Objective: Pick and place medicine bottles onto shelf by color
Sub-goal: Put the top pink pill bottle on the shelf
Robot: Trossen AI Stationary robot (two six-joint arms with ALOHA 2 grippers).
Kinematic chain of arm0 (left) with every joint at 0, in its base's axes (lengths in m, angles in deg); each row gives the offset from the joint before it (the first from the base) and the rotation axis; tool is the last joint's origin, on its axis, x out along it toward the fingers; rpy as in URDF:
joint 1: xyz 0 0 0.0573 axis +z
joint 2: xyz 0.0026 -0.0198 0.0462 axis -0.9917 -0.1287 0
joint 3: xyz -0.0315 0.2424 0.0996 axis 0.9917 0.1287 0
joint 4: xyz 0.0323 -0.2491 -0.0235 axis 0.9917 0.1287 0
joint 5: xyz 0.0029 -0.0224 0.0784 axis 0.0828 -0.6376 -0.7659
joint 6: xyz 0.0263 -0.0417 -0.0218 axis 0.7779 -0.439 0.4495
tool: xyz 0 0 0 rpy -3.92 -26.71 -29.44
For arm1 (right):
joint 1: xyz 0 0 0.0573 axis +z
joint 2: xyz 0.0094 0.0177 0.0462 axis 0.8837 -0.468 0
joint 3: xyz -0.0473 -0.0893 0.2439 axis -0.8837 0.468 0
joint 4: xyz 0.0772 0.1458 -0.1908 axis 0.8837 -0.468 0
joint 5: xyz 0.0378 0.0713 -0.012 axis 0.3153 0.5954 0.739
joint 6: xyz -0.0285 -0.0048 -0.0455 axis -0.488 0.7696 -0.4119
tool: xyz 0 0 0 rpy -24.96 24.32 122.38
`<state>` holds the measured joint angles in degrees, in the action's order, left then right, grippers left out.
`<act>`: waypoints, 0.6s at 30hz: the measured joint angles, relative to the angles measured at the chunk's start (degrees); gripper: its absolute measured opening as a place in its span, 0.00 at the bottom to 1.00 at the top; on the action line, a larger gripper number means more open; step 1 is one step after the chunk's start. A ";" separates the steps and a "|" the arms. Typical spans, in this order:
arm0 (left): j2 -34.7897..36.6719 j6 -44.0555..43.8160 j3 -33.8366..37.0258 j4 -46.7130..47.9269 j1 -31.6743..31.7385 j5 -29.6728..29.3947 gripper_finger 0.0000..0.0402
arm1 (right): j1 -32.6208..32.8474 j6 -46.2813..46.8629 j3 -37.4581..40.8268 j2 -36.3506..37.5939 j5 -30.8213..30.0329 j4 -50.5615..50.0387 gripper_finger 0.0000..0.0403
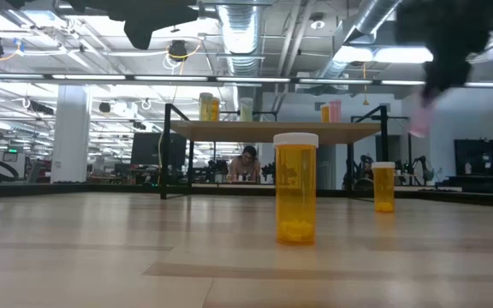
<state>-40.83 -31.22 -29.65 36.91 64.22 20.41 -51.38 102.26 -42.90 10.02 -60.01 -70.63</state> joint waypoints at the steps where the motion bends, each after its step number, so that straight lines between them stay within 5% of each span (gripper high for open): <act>1: 0.00 0.00 -0.01 -0.05 0.01 0.00 0.32 | -1.29 -1.62 -1.66 -0.07 -0.09 0.26 0.33; 9: 0.00 0.01 0.00 -1.29 0.00 0.02 0.32 | -13.16 -16.91 -14.63 -3.27 -0.08 6.22 0.34; 18: 0.00 -0.95 0.00 -0.85 0.00 0.01 0.32 | -24.73 -31.17 -31.45 -18.08 2.42 2.87 0.34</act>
<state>-40.83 -32.17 -29.65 36.06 64.22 20.42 -76.11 71.10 -74.35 -8.06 -57.59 -67.76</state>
